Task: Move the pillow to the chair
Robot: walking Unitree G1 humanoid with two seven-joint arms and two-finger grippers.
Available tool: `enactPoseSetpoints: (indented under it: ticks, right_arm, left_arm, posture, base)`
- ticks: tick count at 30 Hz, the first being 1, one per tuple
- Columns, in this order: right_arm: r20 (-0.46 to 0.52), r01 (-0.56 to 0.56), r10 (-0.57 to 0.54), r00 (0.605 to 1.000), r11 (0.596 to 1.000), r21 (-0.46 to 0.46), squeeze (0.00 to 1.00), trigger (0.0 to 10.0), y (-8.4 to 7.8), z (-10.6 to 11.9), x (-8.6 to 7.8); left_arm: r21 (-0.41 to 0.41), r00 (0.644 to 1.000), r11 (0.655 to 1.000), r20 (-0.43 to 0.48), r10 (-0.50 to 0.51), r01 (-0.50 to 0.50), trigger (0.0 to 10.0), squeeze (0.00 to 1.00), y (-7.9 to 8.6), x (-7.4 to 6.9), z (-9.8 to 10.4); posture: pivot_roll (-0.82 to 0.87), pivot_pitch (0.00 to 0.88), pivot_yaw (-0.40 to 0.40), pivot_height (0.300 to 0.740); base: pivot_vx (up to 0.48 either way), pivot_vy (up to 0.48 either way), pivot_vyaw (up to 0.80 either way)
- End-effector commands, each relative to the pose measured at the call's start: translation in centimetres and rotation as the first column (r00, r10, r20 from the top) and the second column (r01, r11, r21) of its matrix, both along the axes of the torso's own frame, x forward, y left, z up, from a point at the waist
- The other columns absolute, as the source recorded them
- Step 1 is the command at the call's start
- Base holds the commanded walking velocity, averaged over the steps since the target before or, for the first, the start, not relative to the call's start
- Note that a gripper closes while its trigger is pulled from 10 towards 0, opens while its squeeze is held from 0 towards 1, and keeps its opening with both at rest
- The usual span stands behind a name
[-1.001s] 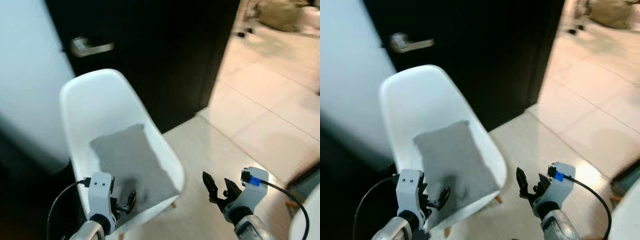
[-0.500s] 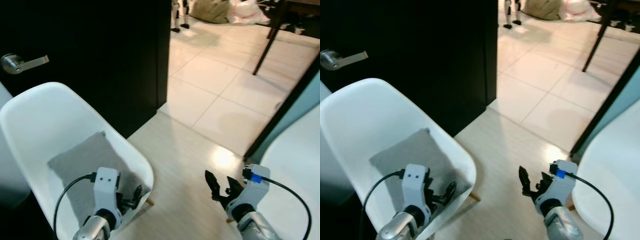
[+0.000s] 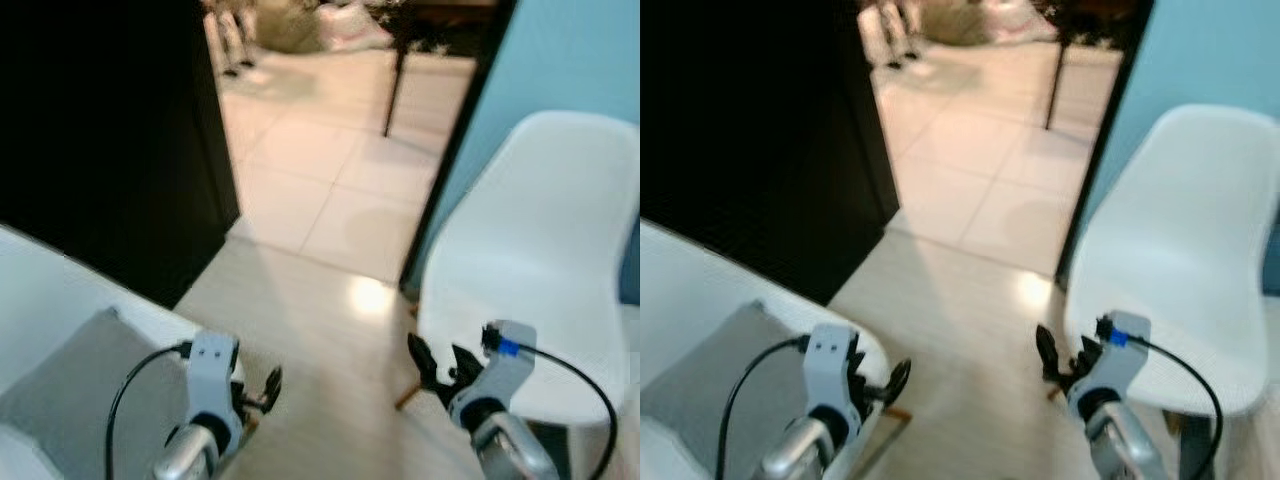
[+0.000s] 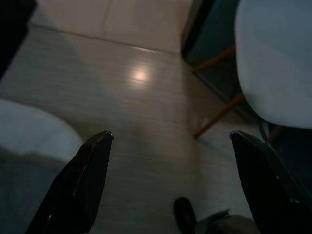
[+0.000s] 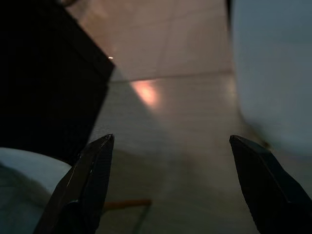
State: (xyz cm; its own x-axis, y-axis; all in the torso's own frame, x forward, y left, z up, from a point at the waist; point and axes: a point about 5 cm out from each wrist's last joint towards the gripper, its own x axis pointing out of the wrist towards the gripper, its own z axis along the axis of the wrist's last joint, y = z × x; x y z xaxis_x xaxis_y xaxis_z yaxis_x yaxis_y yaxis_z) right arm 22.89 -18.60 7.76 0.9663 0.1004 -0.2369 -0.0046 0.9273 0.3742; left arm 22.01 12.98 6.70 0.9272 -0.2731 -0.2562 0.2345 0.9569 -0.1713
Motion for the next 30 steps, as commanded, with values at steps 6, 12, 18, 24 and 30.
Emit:
enactPoseSetpoints:
  ticks: [6,12,18,24,30]
  right_arm:
    - [-0.045,-0.005,0.003,0.999,1.000,-0.024,0.00,10.0,-0.2,-0.8,-0.1]
    - [-0.049,-0.025,0.023,0.999,0.999,-0.044,0.00,10.0,0.0,-0.9,-0.2]
    - [-0.060,-0.028,0.026,0.998,0.999,-0.041,0.00,10.0,0.0,-1.3,-0.2]
    - [-0.073,-0.032,0.028,0.997,0.998,-0.055,0.00,10.0,0.1,-1.5,-0.3]
    - [-0.086,-0.037,0.030,0.996,0.996,-0.076,0.00,10.0,0.2,-1.8,-0.2]
  left_arm:
    - [-0.001,1.000,1.000,-0.032,-0.001,0.001,10.0,0.00,0.0,-0.2,-0.8]
    - [-0.002,0.999,1.000,-0.032,0.001,-0.001,10.0,0.00,0.0,-0.2,-1.0]
    - [-0.002,0.999,1.000,-0.036,0.001,-0.001,10.0,0.00,0.0,-0.3,-1.2]
    - [0.003,0.999,1.000,-0.039,0.006,-0.006,10.0,0.00,0.2,-0.3,-1.4]
    - [0.013,0.999,1.000,-0.040,0.017,-0.016,10.0,0.00,0.3,-0.3,-1.6]
  posture:
    - [-0.03,0.122,0.025,0.740]
    - [-0.03,0.100,0.018,0.740]
    - [-0.03,0.083,0.016,0.740]
    - [-0.03,0.071,0.022,0.740]
    - [-0.03,0.062,0.025,0.740]
  base:
    - [0.000,0.000,-0.77]
    - [0.000,0.000,-0.77]
    - [0.000,0.000,-0.77]
    - [0.000,0.000,-0.77]
    - [0.000,0.000,-0.77]
